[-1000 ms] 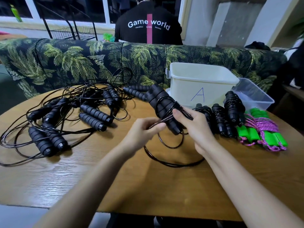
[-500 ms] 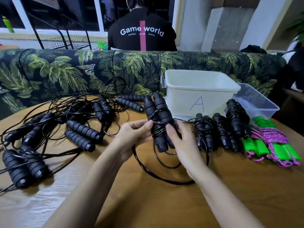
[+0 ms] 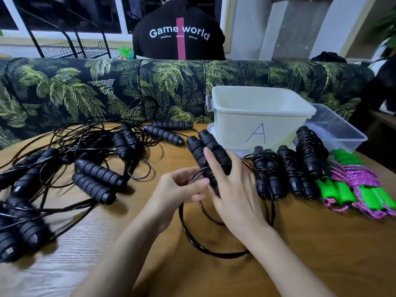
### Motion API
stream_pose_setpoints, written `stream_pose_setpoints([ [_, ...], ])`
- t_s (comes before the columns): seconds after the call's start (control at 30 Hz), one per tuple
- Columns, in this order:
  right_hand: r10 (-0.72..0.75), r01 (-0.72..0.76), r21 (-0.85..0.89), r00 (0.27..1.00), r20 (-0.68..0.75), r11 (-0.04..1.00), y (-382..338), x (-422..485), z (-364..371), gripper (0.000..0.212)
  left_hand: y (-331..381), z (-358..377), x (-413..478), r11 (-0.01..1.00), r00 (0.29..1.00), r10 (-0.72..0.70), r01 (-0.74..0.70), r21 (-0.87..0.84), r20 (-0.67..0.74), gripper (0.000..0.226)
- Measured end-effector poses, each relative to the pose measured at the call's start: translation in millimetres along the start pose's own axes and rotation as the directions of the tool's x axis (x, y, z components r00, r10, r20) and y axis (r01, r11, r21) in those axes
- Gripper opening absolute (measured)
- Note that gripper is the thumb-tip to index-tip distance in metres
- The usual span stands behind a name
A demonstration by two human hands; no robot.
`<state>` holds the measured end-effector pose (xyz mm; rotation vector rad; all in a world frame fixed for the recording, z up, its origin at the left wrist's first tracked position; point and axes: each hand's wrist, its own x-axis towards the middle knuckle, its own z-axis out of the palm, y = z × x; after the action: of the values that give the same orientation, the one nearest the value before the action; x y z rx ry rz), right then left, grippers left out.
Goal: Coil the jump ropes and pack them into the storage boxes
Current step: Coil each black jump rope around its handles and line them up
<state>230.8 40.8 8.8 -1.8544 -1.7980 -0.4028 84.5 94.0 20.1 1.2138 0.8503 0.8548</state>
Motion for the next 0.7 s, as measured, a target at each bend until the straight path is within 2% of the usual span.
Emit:
stream_pose_setpoints([
  [0.07,0.011,-0.011,-0.005,0.998,0.056,1.0,1,-4,-8,0.09,-2,2,-12,0.999,0.999,-0.045,0.045,0.015,0.002,0.03],
  [0.17,0.026,-0.025,-0.011,0.995,0.101,1.0,5,-11,-22,0.086,-1,1,-35,0.985,0.986,-0.166,0.167,-0.038,0.037,0.039],
  [0.23,0.066,-0.067,0.006,0.991,0.118,0.998,10,-13,-35,0.084,12,-4,-50,0.972,0.967,-0.223,0.231,-0.053,0.124,0.024],
  [0.27,0.082,-0.085,0.013,0.986,0.148,0.996,12,-13,-42,0.082,19,-8,-56,0.976,0.968,-0.213,0.217,-0.012,0.135,0.022],
  [0.33,0.084,-0.088,0.011,0.977,0.197,0.996,14,-15,-52,0.079,35,-19,-59,0.968,0.992,-0.089,0.065,0.242,0.09,0.028],
  [0.4,0.077,-0.081,0.008,0.971,0.228,0.997,9,-17,-59,0.078,55,-27,-54,0.826,0.986,0.143,-0.167,0.538,0.086,0.022],
  [0.43,0.076,-0.082,0.014,0.969,0.236,0.997,7,-17,-61,0.079,66,-31,-50,0.706,0.957,0.268,-0.273,0.653,0.111,0.018],
  [0.47,0.077,-0.084,0.022,0.969,0.234,0.996,4,-17,-64,0.079,76,-33,-45,0.556,0.908,0.39,-0.363,0.747,0.151,0.017],
  [0.53,0.091,-0.104,0.047,0.971,0.221,0.994,-3,-15,-68,0.081,90,-36,-36,0.231,0.781,0.576,-0.44,0.868,0.243,0.018],
  [0.57,0.1,-0.116,0.061,0.971,0.216,0.991,-5,-15,-69,0.081,93,-37,-32,0.108,0.731,0.621,-0.439,0.892,0.284,0.019],
  [0.6,0.108,-0.126,0.07,0.971,0.215,0.99,-8,-15,-68,0.081,91,-38,-29,0.021,0.719,0.625,-0.405,0.914,0.304,0.021],
  [0.67,0.118,-0.138,0.076,0.968,0.219,0.988,-13,-17,-63,0.081,77,-34,-26,-0.074,0.798,0.551,-0.246,0.966,0.246,0.028],
  [0.7,0.126,-0.147,0.083,0.968,0.219,0.986,-15,-19,-60,0.081,66,-27,-28,-0.076,0.837,0.512,-0.176,0.981,0.19,0.034],
])
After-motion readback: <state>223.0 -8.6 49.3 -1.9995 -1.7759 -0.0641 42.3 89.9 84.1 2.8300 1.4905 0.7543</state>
